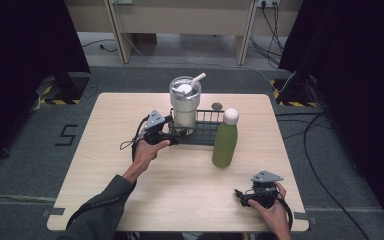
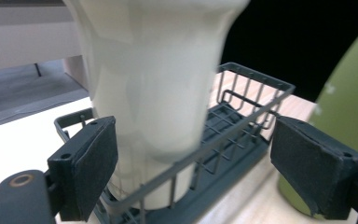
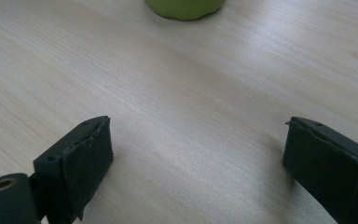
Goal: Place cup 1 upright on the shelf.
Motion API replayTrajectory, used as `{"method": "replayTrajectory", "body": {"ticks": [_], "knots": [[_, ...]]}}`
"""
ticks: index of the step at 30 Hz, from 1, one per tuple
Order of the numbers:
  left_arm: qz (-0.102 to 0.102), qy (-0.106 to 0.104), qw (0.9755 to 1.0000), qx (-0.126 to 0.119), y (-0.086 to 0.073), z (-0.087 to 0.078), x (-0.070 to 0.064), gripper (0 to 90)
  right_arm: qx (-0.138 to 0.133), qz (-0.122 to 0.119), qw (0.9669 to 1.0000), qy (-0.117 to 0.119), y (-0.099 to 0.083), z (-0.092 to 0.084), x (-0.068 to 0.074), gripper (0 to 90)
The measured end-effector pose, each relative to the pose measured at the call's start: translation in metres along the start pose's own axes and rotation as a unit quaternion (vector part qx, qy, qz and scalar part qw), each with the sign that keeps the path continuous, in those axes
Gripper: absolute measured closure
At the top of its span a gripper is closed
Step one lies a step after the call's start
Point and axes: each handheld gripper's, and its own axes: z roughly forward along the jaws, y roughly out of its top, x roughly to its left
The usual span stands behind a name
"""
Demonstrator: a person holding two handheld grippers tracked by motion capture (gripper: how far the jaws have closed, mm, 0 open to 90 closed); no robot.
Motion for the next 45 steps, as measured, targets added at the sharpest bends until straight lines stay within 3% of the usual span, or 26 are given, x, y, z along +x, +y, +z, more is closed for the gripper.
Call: {"method": "replayTrajectory", "body": {"ticks": [10,13,19,30,32,35,40,45], "knots": [[-0.014,-0.026,0.9995,0.016,-0.011,-0.028,-0.003,14.6,0.000,0.000,1.0000,-0.001,0.000,0.000,0.000,8.6],[-0.017,-0.037,0.9989,0.022,-0.021,-0.042,-0.001,14.6,0.001,0.001,1.0000,-0.001,0.000,0.000,0.000,8.3],[-0.027,-0.024,0.9990,0.026,-0.038,-0.066,0.002,14.6,0.000,0.001,1.0000,-0.002,0.000,0.001,0.000,8.1],[-0.024,-0.025,0.9989,0.033,-0.057,-0.088,-0.003,14.6,0.001,0.002,1.0000,-0.002,0.001,0.001,0.001,8.0],[-0.011,-0.021,0.9988,0.044,-0.061,-0.091,-0.004,14.7,0.001,0.002,1.0000,-0.002,0.001,0.001,0.001,8.0],[-0.015,-0.020,0.9986,0.047,-0.065,-0.095,-0.004,14.7,0.001,0.003,1.0000,-0.002,0.001,0.001,0.001,8.1],[0.001,-0.010,0.9976,0.068,-0.073,-0.111,-0.004,14.7,0.001,0.002,1.0000,-0.003,0.001,0.001,0.001,8.3],[-0.008,0.004,0.9972,0.074,-0.084,-0.129,-0.001,14.7,0.001,0.002,1.0000,-0.002,0.001,0.001,0.001,8.2]]}}
